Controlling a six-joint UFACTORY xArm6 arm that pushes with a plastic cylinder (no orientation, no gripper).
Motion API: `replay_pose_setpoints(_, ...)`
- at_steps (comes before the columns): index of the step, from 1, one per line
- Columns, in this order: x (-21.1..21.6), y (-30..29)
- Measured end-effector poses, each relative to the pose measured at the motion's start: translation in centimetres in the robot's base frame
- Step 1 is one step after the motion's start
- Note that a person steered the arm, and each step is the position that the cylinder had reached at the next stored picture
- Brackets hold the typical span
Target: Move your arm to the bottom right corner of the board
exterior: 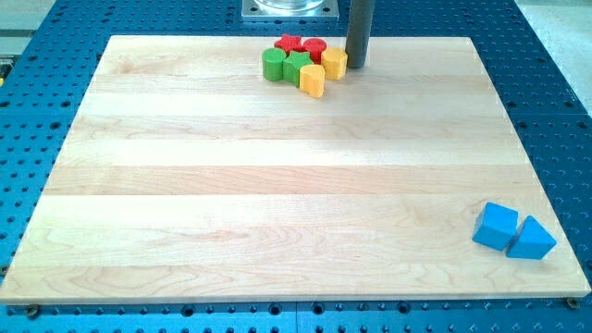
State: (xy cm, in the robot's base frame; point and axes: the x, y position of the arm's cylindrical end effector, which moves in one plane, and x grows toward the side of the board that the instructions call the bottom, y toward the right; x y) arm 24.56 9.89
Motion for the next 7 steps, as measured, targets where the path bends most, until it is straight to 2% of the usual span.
replay_pose_setpoints(1,-0.4,3.6)
replay_pose_setpoints(3,12.7,15.2)
replay_pose_setpoints(4,15.3,16.3)
replay_pose_setpoints(5,15.8,16.3)
replay_pose_setpoints(6,19.7,21.0)
replay_pose_setpoints(7,21.4,23.1)
